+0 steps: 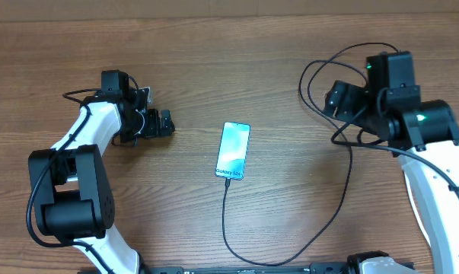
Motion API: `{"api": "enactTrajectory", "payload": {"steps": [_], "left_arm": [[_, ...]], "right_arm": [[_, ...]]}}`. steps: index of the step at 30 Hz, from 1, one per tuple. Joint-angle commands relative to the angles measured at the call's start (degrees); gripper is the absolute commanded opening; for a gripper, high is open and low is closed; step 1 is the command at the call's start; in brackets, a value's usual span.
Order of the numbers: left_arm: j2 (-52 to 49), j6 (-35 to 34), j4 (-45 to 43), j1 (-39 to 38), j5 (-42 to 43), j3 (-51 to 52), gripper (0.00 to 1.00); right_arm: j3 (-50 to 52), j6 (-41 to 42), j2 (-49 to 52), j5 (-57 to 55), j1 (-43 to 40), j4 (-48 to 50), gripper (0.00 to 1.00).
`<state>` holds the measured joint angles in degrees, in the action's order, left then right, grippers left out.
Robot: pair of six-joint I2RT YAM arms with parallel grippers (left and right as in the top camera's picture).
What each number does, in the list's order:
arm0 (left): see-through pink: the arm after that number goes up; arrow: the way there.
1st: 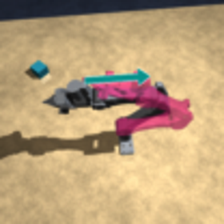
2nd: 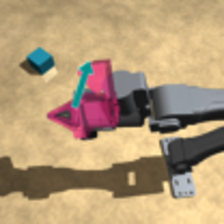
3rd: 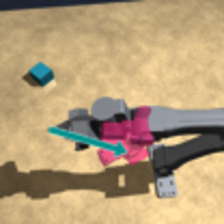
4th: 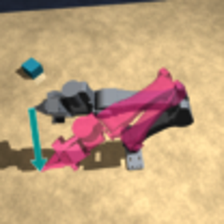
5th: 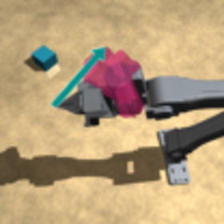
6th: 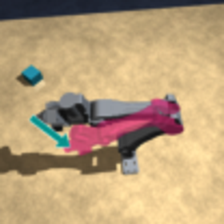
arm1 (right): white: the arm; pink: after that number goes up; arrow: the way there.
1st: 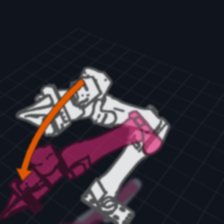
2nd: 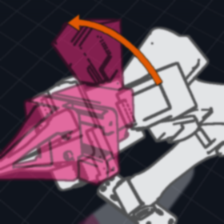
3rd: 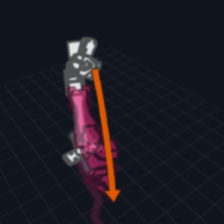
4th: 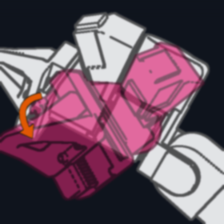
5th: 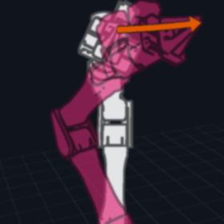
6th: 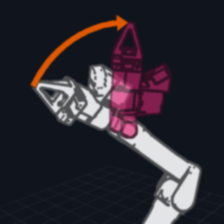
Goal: Plug charger to phone and switch on socket
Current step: 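Move the right gripper up and right toward the white power strip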
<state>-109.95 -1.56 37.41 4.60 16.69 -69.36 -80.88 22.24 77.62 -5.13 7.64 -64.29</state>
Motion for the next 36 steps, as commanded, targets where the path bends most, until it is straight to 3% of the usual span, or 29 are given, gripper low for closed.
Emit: {"api": "enactTrajectory", "payload": {"steps": [1, 6, 36], "left_arm": [[0.6, -0.3, 0.0, -0.1, -0.8, -0.2, 0.99], [0.6, -0.3, 0.0, -0.1, -0.8, -0.2, 1.00], [0.6, -0.3, 0.0, -0.1, -0.8, -0.2, 1.00]], "right_arm": [[-0.6, -0.3, 0.0, -1.8, -1.6, -0.6, 0.97], [-0.6, -0.2, 0.0, -6.3, -2.2, -2.0, 1.00], [-0.6, -0.2, 0.0, -7.5, -2.2, -2.0, 1.00]]}}
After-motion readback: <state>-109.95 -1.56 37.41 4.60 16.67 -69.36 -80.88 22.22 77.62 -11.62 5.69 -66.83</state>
